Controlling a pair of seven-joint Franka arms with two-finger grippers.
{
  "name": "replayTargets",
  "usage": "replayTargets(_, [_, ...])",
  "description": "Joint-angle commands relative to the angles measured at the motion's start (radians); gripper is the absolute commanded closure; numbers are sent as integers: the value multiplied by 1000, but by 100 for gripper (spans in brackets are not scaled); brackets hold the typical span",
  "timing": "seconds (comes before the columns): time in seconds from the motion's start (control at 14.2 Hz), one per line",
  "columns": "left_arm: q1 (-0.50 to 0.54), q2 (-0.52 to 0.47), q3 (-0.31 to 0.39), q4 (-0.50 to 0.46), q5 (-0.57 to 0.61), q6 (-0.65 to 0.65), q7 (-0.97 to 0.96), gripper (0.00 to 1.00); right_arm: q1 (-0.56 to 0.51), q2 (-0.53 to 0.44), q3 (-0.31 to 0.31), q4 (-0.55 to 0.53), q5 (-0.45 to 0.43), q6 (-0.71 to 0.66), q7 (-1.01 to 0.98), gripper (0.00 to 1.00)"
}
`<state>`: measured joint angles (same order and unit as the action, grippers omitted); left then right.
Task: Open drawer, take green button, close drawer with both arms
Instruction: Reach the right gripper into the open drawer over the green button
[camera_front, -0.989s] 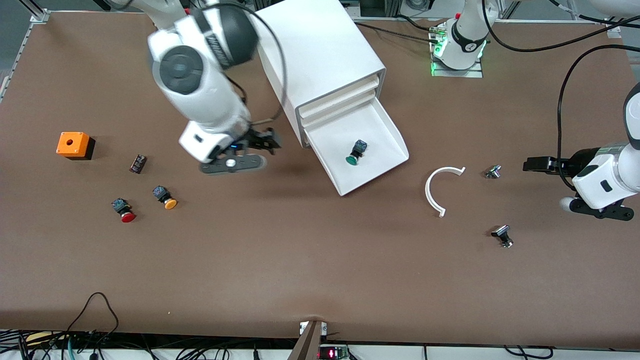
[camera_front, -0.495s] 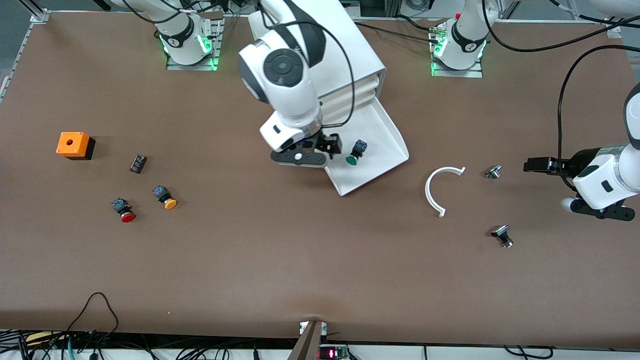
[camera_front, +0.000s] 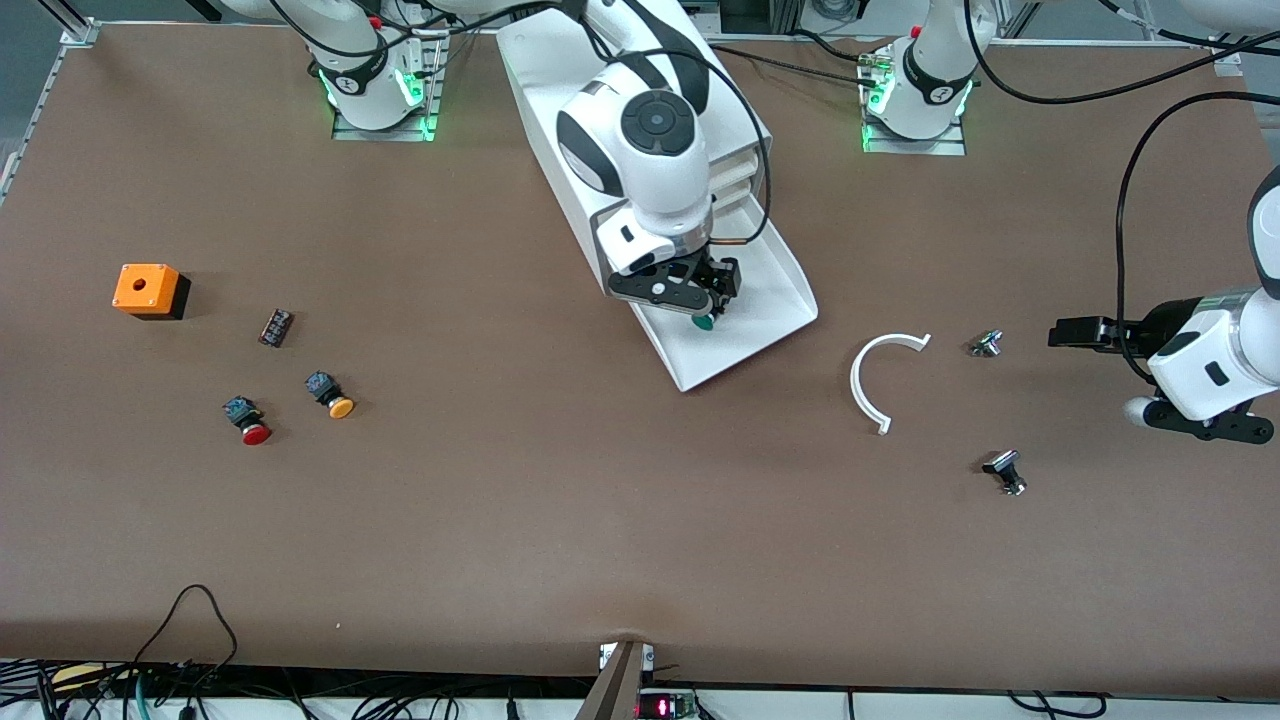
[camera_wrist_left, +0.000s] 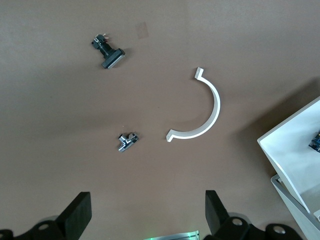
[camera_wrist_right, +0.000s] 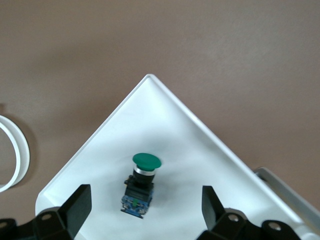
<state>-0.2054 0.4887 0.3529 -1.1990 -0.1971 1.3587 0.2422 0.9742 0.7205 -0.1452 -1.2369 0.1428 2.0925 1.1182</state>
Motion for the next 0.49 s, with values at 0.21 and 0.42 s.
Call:
replayTargets(0.21, [-16,-27,-2,-22,27,31,-18,0,44,122,-17,86,-9,53,104,3])
replayTargets(0.42, [-17,-25,-3,-24,25,33,-18,0,61,152,-20,86,-12,78,123,4])
